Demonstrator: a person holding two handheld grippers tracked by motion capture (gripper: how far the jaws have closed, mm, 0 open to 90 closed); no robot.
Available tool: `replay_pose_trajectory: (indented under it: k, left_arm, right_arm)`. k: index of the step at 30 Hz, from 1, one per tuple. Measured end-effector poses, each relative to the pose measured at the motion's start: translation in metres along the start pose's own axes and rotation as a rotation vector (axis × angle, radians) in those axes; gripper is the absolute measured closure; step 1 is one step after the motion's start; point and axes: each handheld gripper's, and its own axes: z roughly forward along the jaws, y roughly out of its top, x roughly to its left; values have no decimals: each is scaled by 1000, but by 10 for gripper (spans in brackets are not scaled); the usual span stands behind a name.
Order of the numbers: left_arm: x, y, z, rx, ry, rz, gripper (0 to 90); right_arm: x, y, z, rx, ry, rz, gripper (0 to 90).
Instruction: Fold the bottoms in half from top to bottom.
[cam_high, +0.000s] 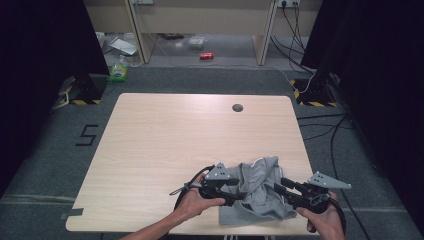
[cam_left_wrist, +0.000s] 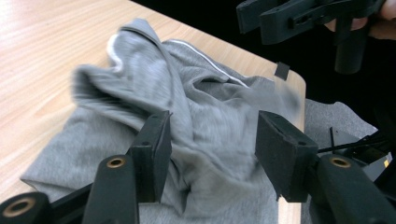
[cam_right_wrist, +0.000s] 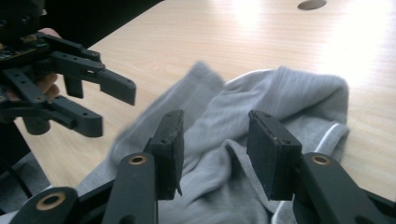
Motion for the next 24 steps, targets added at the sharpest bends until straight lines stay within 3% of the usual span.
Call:
replay_pose_trajectory:
  k: [13,19,24]
  left_arm:
    - [9,2,0,19,48,-21,406]
    - [10,0,1,33,60,-19,398]
    - [10,-2,-1,32,57,-21,389]
  right_arm:
    - [-8,21,21,32,-55,-39,508]
    - [-12,39,48,84,-64,-60,450]
    - [-6,52,80,139,-36,-92,424]
